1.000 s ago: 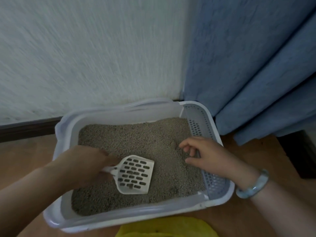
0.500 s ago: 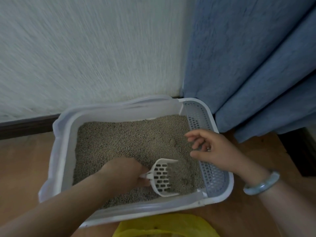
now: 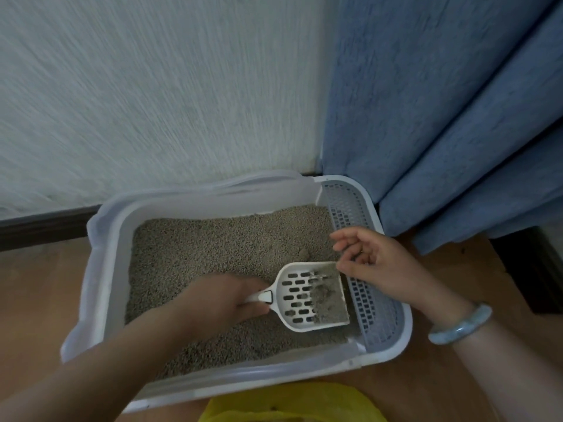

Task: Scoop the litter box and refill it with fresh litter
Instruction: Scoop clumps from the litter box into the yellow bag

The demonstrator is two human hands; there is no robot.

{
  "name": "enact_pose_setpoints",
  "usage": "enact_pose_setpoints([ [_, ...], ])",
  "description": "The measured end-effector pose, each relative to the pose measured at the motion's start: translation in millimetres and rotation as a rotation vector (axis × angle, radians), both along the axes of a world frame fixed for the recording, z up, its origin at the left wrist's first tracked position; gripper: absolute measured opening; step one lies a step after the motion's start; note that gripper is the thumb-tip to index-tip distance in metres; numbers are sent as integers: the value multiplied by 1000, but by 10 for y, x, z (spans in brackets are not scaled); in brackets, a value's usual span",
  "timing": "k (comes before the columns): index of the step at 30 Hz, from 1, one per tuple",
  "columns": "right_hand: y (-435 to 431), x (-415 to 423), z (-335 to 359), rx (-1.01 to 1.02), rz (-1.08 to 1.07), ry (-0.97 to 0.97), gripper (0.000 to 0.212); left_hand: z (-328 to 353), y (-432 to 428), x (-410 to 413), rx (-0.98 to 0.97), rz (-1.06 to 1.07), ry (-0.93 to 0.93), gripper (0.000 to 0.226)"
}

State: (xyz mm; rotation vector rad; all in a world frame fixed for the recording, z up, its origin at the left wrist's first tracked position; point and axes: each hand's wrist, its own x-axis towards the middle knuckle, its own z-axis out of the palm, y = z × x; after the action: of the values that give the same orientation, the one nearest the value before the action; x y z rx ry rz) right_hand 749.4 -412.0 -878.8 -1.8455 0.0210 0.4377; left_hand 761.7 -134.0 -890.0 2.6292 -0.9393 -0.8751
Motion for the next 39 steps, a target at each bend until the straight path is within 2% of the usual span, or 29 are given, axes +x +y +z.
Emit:
enact_pose_setpoints([
  [3,-5,-7,4,1,-7,3,38,108,185,65,-16,78,57,28],
  [5,-7,-10,-1,2,-8,2,39,195,345,129,1,166,58,38],
  [7,-8,-1,-7,-11,-3,-3,39,282,475,208,62,182,-30,58],
  [8,-9,3,-5,-17,2,-6,40,314,535,253,111,178,-79,59],
  [10,-11,9,6,-23,10,-9,40,392,621,343,225,189,-141,47],
  [13,-12,11,21,-46,9,-28,41,467,712,470,344,162,-145,44],
  [19,2,9,-9,-75,7,-42,41,477,632,564,457,121,-65,43],
  [22,-6,14,-10,-44,-9,-20,40,450,412,634,503,66,-88,41],
  [26,-10,22,12,-26,-23,-9,39,449,-15,696,512,47,-123,35],
  [33,-23,23,3,-38,-27,-22,40,194,-589,586,461,56,-44,40],
  [37,26,1,-8,-117,-106,-125,43,59,-639,492,362,88,-28,42],
  [39,30,-9,-22,-254,-140,-218,43,-7,-610,432,302,126,-12,38],
])
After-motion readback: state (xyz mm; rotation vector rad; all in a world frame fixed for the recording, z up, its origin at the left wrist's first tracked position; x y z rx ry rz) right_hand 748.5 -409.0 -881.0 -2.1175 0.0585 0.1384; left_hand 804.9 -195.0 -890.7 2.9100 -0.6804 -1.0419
